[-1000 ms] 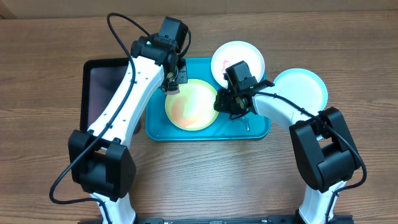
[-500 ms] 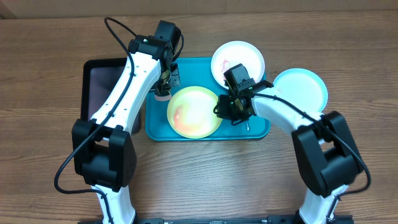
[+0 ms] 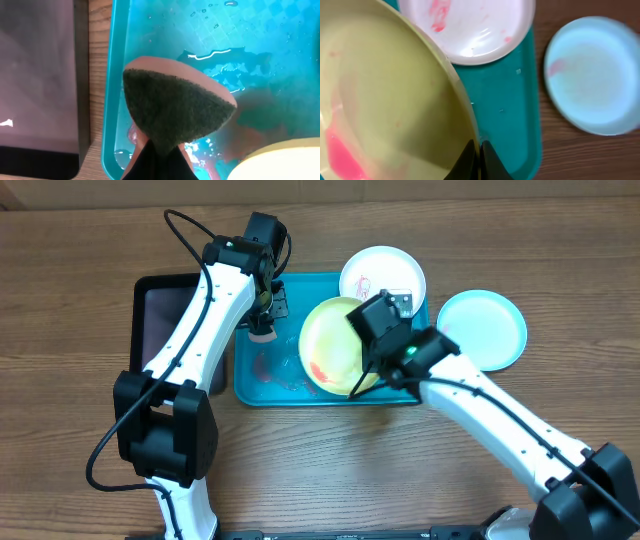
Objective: Clean dirty plates on tray and stack at the side
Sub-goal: 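Lift the yellow plate with the right gripper and stack it on the light-blue plate, then move the right gripper back to the white plate rim, then drag the white plate toward the tray center with the right gripper, then lower the sponge in the left gripper onto the white plate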
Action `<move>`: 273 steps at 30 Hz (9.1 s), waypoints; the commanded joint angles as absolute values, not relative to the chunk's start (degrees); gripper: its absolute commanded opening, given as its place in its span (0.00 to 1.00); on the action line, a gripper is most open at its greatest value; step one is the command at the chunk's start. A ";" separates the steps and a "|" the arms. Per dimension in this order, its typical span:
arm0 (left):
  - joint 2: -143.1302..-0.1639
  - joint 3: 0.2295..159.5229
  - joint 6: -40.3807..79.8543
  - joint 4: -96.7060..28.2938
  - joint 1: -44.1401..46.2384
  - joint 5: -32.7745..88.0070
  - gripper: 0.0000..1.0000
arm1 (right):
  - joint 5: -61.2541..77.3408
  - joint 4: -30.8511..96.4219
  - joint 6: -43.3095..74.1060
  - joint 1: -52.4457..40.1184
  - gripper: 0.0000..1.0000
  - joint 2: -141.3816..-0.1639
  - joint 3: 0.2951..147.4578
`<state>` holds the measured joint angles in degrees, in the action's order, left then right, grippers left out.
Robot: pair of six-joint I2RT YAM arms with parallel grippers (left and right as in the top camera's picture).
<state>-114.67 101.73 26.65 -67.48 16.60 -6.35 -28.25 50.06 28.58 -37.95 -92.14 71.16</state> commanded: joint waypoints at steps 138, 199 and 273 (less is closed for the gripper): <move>-115.09 102.04 26.79 -66.19 16.62 -6.57 0.05 | 0.89 50.83 33.23 -12.25 0.24 -123.70 92.18; -115.11 101.69 26.85 -64.58 16.93 -6.37 0.04 | 9.96 52.25 25.47 -22.26 0.04 -127.92 94.30; -125.01 89.06 2.42 -44.40 21.56 29.45 0.04 | 10.17 55.83 31.11 -26.28 0.04 -127.96 94.06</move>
<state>-123.92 89.21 -1.21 -46.76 21.41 27.44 11.99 55.02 30.63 -24.97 -126.80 95.11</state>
